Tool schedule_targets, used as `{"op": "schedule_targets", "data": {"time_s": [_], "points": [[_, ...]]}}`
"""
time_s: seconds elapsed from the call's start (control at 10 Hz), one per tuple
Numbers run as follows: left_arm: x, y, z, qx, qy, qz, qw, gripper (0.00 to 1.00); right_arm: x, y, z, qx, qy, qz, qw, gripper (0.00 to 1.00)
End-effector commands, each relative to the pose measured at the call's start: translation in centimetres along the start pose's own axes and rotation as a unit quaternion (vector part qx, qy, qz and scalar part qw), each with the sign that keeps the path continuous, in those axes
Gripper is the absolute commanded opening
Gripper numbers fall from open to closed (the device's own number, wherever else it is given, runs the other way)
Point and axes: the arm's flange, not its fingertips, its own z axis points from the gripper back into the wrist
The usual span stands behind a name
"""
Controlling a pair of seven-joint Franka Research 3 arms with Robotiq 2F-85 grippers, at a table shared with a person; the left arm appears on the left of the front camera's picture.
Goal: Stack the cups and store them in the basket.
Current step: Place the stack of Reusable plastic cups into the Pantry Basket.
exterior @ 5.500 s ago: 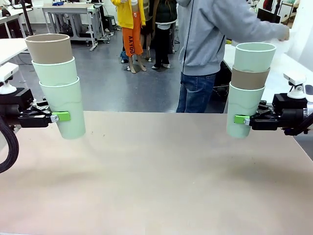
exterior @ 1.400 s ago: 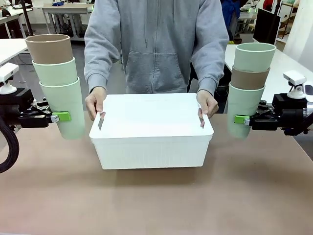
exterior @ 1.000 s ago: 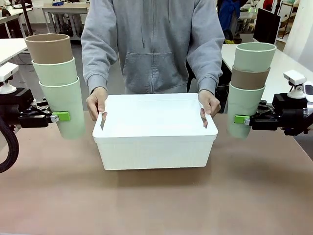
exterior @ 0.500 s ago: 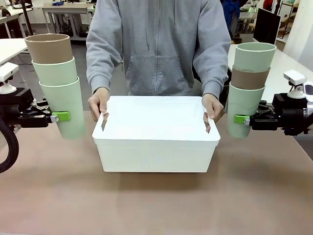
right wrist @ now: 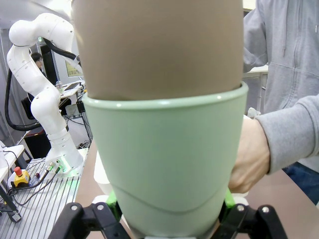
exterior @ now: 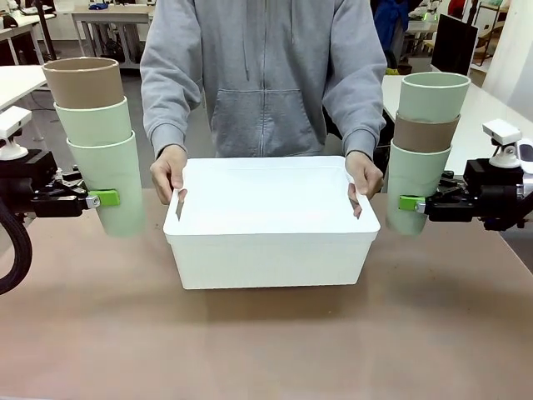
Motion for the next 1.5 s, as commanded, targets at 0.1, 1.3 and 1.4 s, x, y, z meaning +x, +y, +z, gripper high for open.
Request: {"op": "schedule_targets", "data": {"time_s": [0.1, 1.3, 1.4], "points": [[0.4, -0.2, 0.2, -0.002, -0.006, -0.004, 1.0, 0.86, 0.3, 0.0, 0.0, -0.002, -0.002, 0.004, 1.0, 0.85], [6.3, -0.6, -1.8, 0.011, 0.087, -0.001, 0.996, 0.86, 0.3, 0.0, 0.0, -0.002, -0.002, 0.004, 1.0, 0.85], [7.6, -0.4, -3.8, 0.006, 0.126, 0.006, 0.992, 0.86, 0.3, 0.0, 0.0, -0.002, -0.002, 0.004, 1.0, 0.85]]}}
